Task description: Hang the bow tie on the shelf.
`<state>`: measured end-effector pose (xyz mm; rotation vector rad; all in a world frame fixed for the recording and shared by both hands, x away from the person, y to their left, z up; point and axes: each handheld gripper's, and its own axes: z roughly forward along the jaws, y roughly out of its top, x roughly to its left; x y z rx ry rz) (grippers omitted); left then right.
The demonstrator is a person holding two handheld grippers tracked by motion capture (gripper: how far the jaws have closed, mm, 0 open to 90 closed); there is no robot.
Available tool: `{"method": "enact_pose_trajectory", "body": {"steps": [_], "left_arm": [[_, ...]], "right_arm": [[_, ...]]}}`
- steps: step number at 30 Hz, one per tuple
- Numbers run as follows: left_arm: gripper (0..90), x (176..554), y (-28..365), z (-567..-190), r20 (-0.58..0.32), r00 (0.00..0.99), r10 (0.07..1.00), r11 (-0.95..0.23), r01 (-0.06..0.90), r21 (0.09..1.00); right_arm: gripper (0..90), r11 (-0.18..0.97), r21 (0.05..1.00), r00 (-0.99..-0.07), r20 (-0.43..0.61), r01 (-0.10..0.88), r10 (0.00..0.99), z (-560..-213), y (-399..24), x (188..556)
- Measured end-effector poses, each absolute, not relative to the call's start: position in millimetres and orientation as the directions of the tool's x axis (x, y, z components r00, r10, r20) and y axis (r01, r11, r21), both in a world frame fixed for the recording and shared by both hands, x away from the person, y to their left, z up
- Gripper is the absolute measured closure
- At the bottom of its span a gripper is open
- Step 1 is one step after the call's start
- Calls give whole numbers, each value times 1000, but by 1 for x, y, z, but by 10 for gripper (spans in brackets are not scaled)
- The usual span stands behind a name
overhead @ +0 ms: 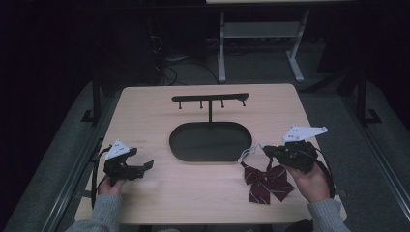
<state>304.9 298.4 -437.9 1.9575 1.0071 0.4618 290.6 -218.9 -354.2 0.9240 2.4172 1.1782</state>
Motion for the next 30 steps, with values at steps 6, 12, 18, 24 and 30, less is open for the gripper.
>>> {"method": "enact_pose_trajectory", "body": {"steps": [6,12,18,24,30], "left_arm": [[130,305,300,-438,-54,605,794,-309,478,822],[131,305,298,-438,-65,600,798,-296,483,824],[130,306,299,-438,-66,602,796,-299,485,822],[130,306,299,-438,-68,602,796,-297,486,822],[130,307,299,-438,-70,600,797,-297,490,820]], "right_arm": [[870,464,792,-760,0,396,650,-342,-212,294],[870,473,801,-774,-20,367,633,-332,-205,298],[870,483,802,-784,-30,352,620,-319,-194,304],[870,487,806,-791,-38,337,610,-309,-187,309],[870,494,804,-799,-40,331,601,-301,-180,315]]}}
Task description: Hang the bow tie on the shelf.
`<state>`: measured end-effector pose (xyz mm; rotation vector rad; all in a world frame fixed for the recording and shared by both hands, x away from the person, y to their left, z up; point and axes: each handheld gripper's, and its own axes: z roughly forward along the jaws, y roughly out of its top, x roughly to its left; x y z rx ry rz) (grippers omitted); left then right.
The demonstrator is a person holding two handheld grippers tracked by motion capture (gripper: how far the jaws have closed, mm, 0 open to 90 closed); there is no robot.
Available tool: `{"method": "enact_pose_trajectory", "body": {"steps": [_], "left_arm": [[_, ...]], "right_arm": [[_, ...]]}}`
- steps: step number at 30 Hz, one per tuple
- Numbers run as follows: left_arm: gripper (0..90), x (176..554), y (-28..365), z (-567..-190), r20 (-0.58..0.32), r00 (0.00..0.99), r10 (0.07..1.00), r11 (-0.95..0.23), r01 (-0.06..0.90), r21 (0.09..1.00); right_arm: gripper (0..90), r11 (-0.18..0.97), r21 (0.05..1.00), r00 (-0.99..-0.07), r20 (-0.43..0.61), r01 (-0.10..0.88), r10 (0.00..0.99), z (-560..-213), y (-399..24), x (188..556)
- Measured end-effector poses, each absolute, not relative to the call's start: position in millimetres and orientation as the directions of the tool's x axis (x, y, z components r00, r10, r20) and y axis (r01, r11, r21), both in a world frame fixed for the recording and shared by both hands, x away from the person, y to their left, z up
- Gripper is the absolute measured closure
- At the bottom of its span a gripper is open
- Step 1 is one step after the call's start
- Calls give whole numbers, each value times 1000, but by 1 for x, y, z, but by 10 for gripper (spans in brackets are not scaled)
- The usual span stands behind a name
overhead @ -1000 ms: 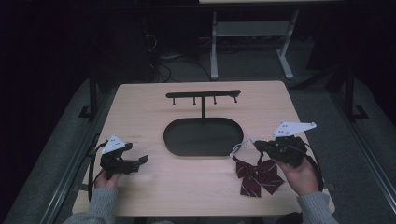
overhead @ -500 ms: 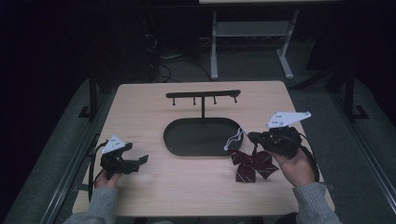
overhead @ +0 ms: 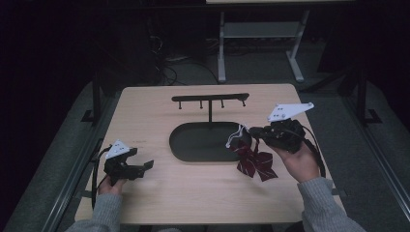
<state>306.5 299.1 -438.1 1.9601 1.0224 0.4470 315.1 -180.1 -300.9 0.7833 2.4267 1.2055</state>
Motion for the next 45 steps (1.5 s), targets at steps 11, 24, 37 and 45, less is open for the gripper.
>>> {"method": "enact_pose_trajectory", "body": {"steps": [11,24,37,45], "left_arm": [[130,307,299,-439,-78,593,801,-283,490,824],[130,307,300,-438,-75,598,798,-284,483,828],[130,307,300,-438,-73,594,801,-281,481,830],[131,308,301,-438,-73,594,801,-281,482,830]], "right_arm": [[870,498,811,-815,-47,307,578,-288,-169,325],[870,504,817,-829,-60,279,556,-274,-153,335],[870,519,804,-833,-54,290,550,-269,-139,362],[869,521,794,-825,-46,312,564,-271,-136,381]]}}
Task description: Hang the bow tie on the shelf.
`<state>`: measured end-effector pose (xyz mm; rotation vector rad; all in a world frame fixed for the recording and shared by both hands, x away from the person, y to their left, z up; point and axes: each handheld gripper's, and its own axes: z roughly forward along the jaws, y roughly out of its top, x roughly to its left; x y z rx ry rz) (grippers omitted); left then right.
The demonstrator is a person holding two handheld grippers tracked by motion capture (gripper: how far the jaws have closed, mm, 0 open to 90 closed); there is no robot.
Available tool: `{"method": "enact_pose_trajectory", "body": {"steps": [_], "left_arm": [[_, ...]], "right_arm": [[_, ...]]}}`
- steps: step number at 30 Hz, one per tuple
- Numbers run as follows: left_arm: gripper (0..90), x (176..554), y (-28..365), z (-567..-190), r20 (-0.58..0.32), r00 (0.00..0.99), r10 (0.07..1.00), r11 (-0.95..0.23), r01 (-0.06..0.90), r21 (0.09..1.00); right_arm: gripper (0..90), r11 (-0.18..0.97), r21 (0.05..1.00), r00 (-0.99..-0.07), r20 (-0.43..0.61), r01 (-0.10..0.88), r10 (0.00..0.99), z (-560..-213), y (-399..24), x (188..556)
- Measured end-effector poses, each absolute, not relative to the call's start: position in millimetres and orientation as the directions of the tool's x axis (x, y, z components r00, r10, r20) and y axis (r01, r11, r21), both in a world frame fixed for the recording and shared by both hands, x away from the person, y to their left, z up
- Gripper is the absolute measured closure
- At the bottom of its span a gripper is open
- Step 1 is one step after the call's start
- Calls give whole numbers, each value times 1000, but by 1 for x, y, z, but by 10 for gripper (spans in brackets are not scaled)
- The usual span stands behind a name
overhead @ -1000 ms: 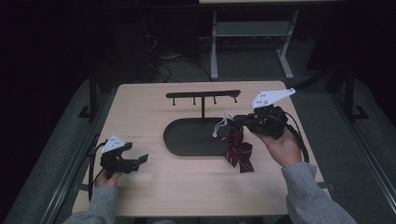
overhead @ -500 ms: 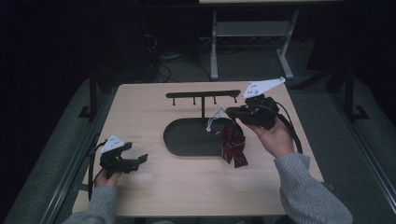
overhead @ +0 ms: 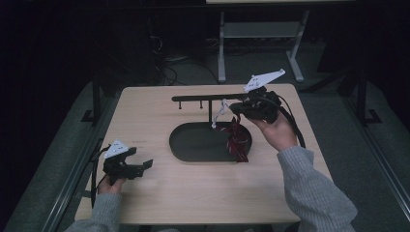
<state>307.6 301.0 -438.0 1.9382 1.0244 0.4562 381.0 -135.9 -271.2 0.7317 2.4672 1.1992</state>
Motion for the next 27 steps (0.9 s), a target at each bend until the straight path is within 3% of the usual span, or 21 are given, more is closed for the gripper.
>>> {"method": "enact_pose_trajectory", "body": {"steps": [27], "left_arm": [[130,308,302,-437,-71,597,799,-284,478,831]], "right_arm": [[868,513,758,-785,-3,402,620,-279,-126,429]]}}
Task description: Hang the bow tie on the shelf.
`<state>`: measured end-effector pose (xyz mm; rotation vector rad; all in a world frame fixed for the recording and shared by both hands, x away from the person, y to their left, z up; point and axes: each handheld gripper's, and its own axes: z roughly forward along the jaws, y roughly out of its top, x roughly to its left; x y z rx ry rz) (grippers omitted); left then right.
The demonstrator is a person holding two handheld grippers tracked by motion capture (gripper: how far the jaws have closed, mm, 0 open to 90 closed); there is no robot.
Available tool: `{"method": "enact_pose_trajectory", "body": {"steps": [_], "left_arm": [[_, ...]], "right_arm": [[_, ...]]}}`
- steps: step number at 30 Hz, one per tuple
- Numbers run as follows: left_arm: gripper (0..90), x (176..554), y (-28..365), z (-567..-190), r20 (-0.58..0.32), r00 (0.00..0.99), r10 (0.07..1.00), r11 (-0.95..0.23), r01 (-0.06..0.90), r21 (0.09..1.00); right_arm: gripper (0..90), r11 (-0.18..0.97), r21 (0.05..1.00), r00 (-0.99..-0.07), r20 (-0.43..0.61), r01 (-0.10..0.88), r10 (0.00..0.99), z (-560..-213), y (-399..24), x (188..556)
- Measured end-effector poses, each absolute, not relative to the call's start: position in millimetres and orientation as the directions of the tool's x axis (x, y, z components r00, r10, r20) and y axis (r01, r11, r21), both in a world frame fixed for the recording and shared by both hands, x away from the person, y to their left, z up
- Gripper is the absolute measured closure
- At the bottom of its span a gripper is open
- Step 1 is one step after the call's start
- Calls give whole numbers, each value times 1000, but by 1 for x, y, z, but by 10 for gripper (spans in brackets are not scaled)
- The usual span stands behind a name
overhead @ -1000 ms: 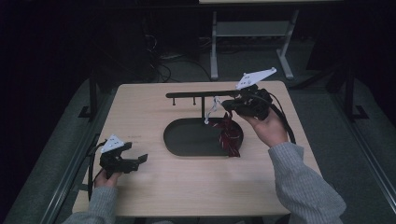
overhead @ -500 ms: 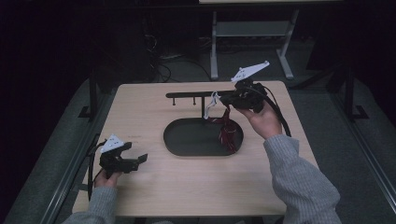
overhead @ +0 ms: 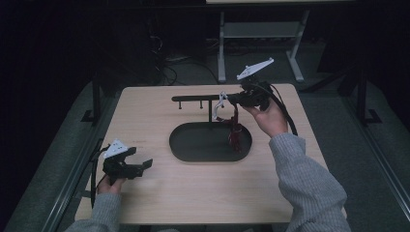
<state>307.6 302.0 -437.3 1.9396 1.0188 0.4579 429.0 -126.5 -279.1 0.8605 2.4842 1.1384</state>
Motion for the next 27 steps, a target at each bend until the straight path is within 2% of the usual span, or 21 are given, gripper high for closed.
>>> {"method": "enact_pose_trajectory", "body": {"steps": [9,27], "left_arm": [[131,308,302,-438,-80,597,798,-278,484,830],[130,307,301,-437,-80,597,798,-280,486,828]], "right_arm": [[865,509,745,-768,7,431,640,-290,-126,442],[842,538,719,-762,-19,440,647,-296,-127,444]]}}
